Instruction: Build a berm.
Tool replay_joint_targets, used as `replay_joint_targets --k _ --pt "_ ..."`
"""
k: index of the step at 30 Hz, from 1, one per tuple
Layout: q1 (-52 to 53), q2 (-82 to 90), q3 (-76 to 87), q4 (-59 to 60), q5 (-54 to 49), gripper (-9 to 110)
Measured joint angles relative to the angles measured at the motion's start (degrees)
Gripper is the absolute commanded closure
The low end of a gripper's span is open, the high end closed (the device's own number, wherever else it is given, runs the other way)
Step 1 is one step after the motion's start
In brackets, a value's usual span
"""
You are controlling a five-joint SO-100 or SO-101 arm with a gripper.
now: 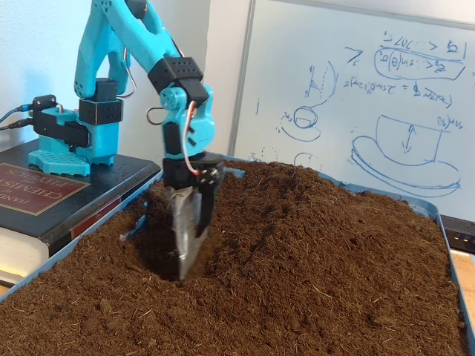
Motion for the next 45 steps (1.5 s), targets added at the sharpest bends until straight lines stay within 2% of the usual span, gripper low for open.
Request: replay_joint_targets --k 17,36,40,45 --pt "-2.5 4.5 -1.8 -0.2 0.0 101" --pt "-4.0 -2.0 -7.5 0.0 0.0 101" --pt "-6.5 -2.1 -2.7 0.0 0.6 101" --pt "-9.9 1.0 6.6 -0.2 7.6 101"
